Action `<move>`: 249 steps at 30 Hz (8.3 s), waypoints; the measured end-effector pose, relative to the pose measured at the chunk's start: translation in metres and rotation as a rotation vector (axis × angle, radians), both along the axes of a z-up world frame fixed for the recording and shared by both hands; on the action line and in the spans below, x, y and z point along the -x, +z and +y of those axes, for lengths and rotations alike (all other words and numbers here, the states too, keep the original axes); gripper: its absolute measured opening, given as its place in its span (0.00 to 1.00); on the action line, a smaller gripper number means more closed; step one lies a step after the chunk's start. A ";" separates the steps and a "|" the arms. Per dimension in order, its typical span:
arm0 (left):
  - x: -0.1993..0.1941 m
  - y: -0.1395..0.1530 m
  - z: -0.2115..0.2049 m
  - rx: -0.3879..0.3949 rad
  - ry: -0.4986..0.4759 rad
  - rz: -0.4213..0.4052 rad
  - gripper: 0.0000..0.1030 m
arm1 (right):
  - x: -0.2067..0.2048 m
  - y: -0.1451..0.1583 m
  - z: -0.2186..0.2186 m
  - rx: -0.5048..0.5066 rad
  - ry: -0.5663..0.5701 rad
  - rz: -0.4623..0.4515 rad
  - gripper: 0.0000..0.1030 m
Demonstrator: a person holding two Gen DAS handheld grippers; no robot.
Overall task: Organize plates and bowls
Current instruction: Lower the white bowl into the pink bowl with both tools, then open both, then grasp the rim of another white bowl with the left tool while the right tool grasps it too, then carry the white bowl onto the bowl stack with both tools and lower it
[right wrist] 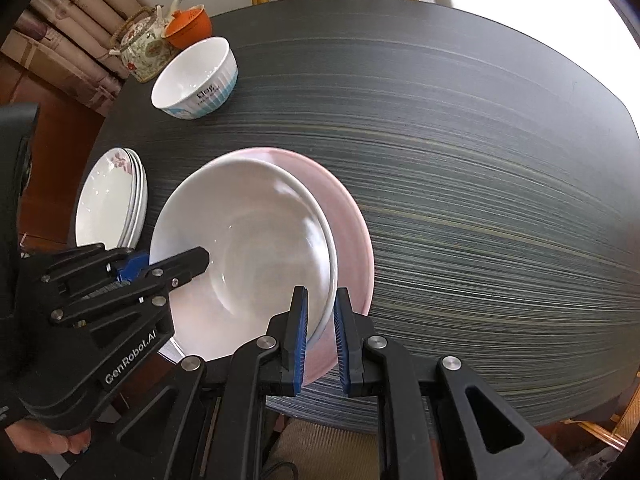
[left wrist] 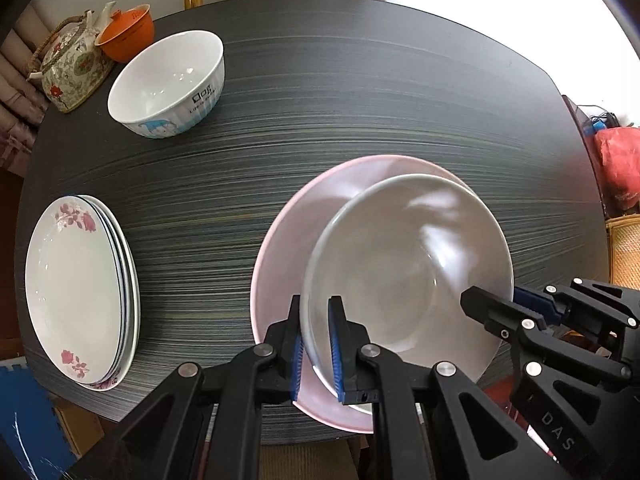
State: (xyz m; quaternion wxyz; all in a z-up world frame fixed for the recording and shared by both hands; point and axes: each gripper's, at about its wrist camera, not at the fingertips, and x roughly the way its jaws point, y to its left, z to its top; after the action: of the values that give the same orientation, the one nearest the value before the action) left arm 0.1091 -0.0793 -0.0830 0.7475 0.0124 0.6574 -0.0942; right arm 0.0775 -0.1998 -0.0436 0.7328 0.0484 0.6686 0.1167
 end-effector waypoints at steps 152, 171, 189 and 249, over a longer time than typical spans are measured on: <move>-0.007 0.086 0.108 0.131 0.270 -0.227 0.06 | -0.030 0.079 0.064 -0.102 -0.077 -0.148 0.12; 0.013 0.068 0.048 0.118 0.188 -0.189 0.05 | 0.016 0.066 0.004 -0.091 -0.144 -0.140 0.12; 0.009 0.027 0.025 0.095 0.152 -0.132 0.06 | 0.019 0.034 -0.013 -0.078 -0.178 -0.083 0.12; 0.007 0.022 0.021 0.101 0.139 -0.137 0.10 | 0.018 0.014 -0.017 -0.106 -0.166 -0.029 0.22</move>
State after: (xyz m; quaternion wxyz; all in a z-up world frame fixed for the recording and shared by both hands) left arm 0.1017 -0.0580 -0.0615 0.7950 -0.0645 0.5986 -0.0741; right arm 0.0595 -0.2172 -0.0299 0.7461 0.1409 0.6443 0.0916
